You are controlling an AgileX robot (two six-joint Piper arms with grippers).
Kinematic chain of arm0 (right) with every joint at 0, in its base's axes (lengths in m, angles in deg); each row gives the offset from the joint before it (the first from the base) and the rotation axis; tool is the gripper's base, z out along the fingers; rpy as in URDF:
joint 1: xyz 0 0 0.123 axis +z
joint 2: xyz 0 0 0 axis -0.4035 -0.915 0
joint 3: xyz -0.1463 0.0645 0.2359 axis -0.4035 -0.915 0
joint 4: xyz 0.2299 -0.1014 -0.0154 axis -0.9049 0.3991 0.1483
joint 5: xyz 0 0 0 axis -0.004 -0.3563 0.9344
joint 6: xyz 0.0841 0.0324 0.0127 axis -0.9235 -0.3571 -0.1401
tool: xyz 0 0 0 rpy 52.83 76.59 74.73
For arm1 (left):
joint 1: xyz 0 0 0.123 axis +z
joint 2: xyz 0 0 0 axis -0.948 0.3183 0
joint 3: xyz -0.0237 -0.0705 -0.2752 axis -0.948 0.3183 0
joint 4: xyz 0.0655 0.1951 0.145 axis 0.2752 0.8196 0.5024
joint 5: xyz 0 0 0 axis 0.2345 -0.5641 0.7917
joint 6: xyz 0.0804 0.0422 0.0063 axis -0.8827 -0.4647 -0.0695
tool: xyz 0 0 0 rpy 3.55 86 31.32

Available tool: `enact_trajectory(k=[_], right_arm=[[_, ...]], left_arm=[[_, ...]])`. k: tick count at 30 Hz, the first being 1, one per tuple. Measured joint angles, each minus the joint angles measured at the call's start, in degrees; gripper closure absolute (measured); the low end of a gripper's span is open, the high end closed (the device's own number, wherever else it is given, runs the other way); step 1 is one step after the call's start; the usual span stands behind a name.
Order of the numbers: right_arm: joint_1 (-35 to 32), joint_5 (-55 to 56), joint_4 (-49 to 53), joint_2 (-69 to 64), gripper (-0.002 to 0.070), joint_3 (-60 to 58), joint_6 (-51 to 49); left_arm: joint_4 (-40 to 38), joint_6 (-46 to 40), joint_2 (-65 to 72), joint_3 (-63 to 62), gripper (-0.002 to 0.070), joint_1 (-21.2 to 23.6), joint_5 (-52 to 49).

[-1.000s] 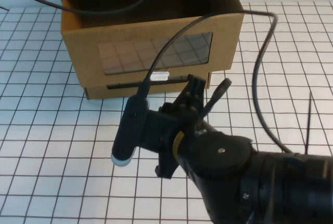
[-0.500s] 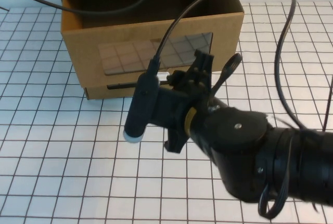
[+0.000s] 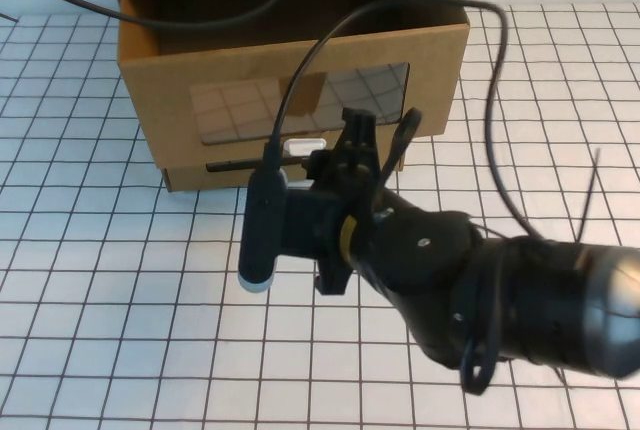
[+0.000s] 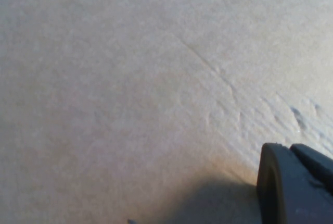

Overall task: Open the shoe box
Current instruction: 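Pull the top drawer of the cardboard box fully open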

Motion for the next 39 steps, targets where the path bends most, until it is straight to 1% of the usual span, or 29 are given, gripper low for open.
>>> enact_trajectory(k=[9, 29, 36, 39], right_arm=[[0.0, -0.2, 2.0, -2.5, 0.0438, 3.8, 0.0], [-1.2, -0.8, 2.9, -5.2, 0.0442, 6.3, 0.0], [-1.2, -1.4, 4.8, -6.0, 0.0444, 6.7, -0.1], [-1.2, -2.9, 5.2, -6.6, 0.0465, 6.7, -0.1]], left_arm=[[0.0, 0.0, 0.0, 0.0, 0.0677, 0.0, 0.0], [0.0, 0.0, 0.0, 0.0, 0.0677, 0.0, 0.0], [0.0, 0.0, 0.0, 0.0, 0.0677, 0.0, 0.0], [0.0, 0.0, 0.0, 0.0, 0.0677, 0.0, 0.0]])
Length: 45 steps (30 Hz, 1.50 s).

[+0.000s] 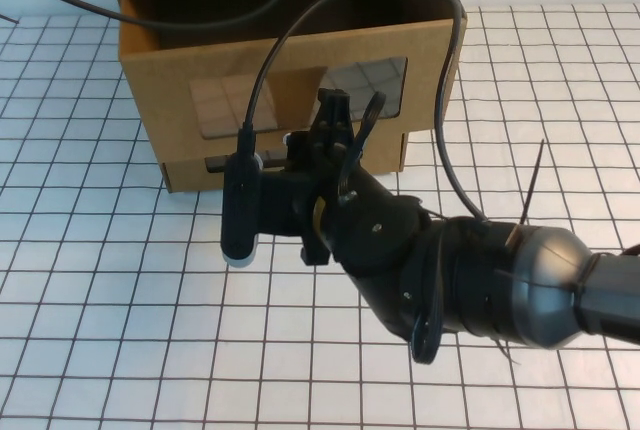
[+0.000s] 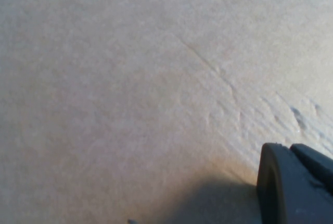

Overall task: Open the shoe box
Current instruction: 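Pull the top drawer of the cardboard box fully open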

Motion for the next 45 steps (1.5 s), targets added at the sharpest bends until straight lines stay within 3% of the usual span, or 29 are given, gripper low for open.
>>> enact_trajectory(k=[8, 35, 45], right_arm=[[0.0, -2.0, 0.6, -0.6, 0.0573, 0.1, 0.0], [0.2, -5.8, 1.2, -1.9, 0.0666, 0.9, 0.1], [7.9, -10.5, -2.5, 5.0, 0.0669, -8.6, -0.9]], left_arm=[[0.0, 0.0, 0.0, 0.0, 0.0677, 0.0, 0.0], [-0.1, 1.1, 0.0, 0.0, 0.0677, 0.0, 0.0], [-0.2, 2.4, 0.0, 0.0, 0.0677, 0.0, 0.0]])
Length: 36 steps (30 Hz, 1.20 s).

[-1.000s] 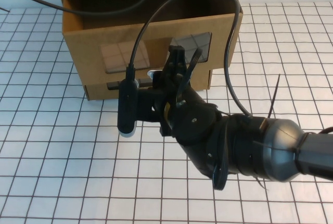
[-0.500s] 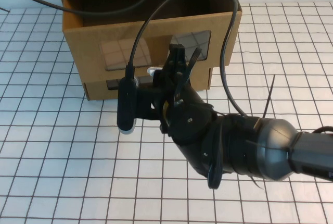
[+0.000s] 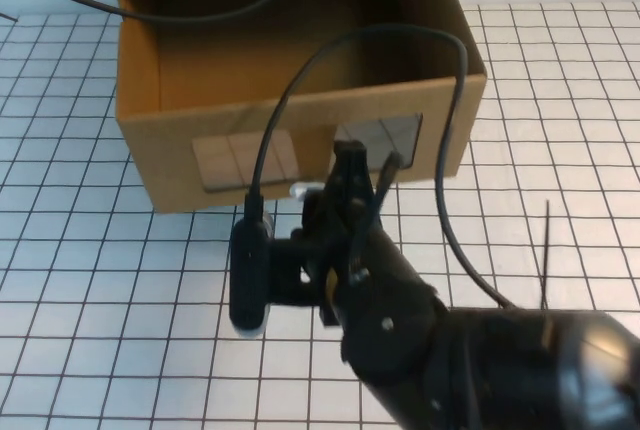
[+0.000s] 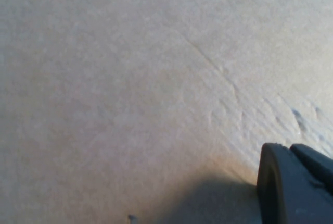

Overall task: Open the shoe box
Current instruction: 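Pull the top drawer of the cardboard box fully open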

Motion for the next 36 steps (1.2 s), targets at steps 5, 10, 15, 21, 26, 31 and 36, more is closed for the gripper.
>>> enact_trajectory(k=[5, 10, 15, 21, 26, 31, 36], right_arm=[[3.7, -2.2, -6.2, 3.2, 0.0669, -1.8, -1.2], [5.0, -3.6, -14.5, 5.5, 0.0625, -1.8, -3.4], [7.6, -5.2, -27.4, 10.5, 0.0538, -1.6, -2.1], [9.3, -9.6, -33.5, 18.2, 0.0541, -1.6, -0.9], [7.2, -15.6, -34.9, 23.9, 0.0596, 2.1, -0.9], [-2.6, -17.2, -38.3, 26.9, 0.0669, 8.5, 3.3], [-18.0, -16.8, -52.9, 27.5, 0.0685, 12.7, 13.7]], left_arm=[[0.0, 0.1, 0.0, 0.0, 0.0677, 0.0, 0.0], [-0.4, 0.1, 0.0, 0.0, 0.0677, 0.0, 0.0], [-1.0, 0.1, -0.2, 0.0, 0.0677, 0.0, -0.1], [-0.4, -0.8, -2.2, -2.2, 0.0677, 0.0, -2.1], [1.5, -3.2, -7.2, -2.8, 0.0677, 0.0, -2.1], [6.2, -4.6, -15.0, 3.0, 0.0677, 0.0, -2.2], [9.2, -7.4, -25.8, 18.2, 0.0677, 0.0, 4.4]])
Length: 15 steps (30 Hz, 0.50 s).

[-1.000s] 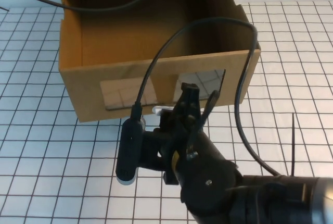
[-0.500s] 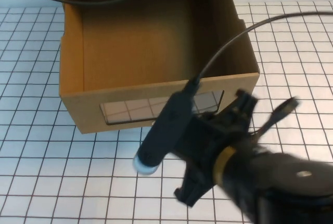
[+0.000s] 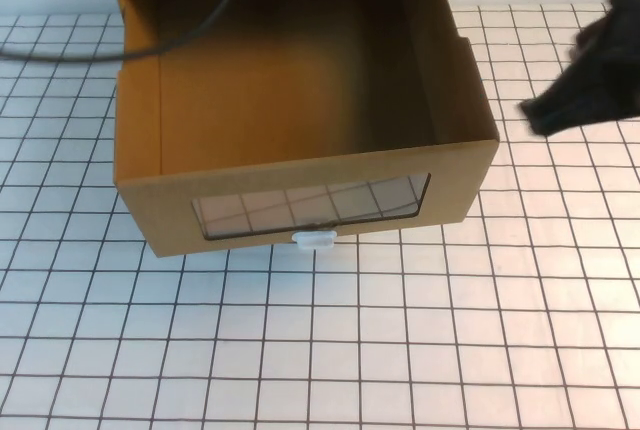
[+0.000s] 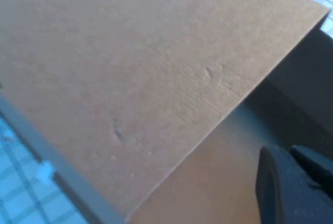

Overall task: Open the shoe box
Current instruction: 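Pull the top drawer of the cardboard box fully open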

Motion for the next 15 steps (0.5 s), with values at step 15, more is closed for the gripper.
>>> enact_trajectory(k=[15], right_arm=[[-31.4, 8.2, -40.0, 12.2, 0.0689, -13.8, 26.1]], left_arm=[[-14.1, -17.7, -38.0, 52.9, 0.0677, 0.0, 47.2]])
